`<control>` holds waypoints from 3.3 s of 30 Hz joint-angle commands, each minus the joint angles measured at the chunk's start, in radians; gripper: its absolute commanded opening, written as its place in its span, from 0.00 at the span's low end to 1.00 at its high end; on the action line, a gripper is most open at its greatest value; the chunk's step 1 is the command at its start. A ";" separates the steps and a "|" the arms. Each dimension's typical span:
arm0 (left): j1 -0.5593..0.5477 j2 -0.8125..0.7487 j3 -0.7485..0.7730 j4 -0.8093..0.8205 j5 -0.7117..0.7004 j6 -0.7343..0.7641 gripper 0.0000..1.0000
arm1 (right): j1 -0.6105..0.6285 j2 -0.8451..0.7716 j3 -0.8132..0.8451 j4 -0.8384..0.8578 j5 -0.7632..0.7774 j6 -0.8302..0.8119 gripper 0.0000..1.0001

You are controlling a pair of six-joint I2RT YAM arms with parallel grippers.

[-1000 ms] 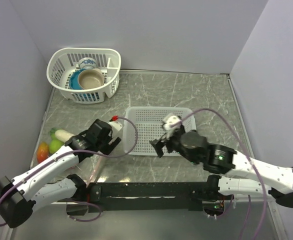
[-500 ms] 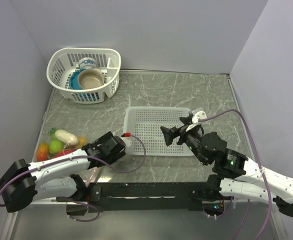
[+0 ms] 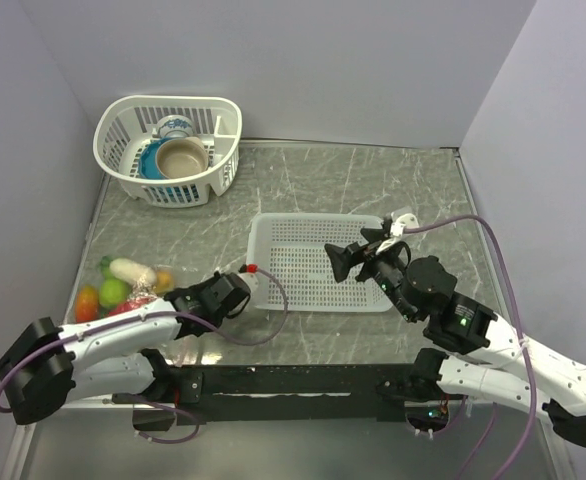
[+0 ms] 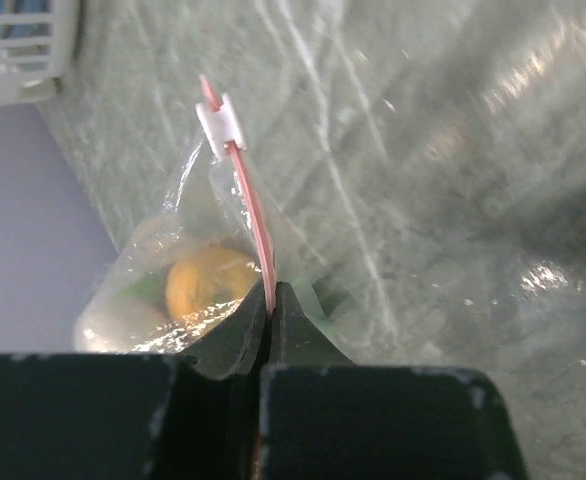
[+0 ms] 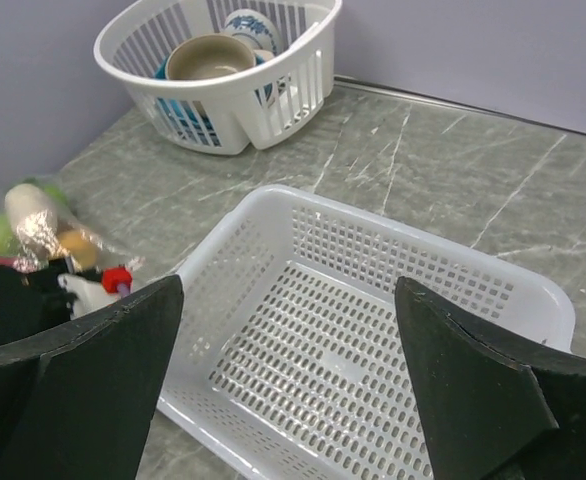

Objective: Open the zip-top bag and remove the fake food

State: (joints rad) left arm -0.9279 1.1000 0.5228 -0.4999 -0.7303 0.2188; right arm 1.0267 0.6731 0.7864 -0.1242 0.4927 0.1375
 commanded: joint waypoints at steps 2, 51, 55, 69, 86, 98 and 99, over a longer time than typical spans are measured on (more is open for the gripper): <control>0.064 -0.117 0.278 -0.058 -0.015 0.088 0.01 | -0.010 0.025 0.053 0.044 -0.068 -0.009 0.93; 0.242 -0.347 1.005 -0.781 0.991 0.599 0.01 | -0.105 0.744 0.278 0.890 -1.361 -0.053 0.86; 0.242 -0.344 1.004 -0.789 1.020 0.590 0.01 | -0.103 0.792 0.312 0.931 -1.370 -0.004 0.84; 0.242 -0.345 0.971 -0.766 1.006 0.607 0.01 | -0.080 0.847 0.370 0.897 -1.425 0.031 0.77; 0.242 -0.331 0.990 -0.750 1.000 0.602 0.01 | -0.086 0.787 0.364 0.753 -1.514 -0.033 0.82; 0.242 -0.328 0.987 -0.733 0.996 0.587 0.01 | -0.062 0.868 0.367 0.989 -1.494 0.131 0.72; 0.242 -0.327 0.990 -0.733 0.993 0.585 0.01 | -0.060 0.872 0.370 0.985 -1.491 0.129 0.69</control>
State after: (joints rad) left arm -0.6838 0.7685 1.4853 -1.3472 0.2626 0.7998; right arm 0.9455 1.5234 1.1130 0.7822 -1.0107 0.2241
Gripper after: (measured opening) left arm 0.031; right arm 0.726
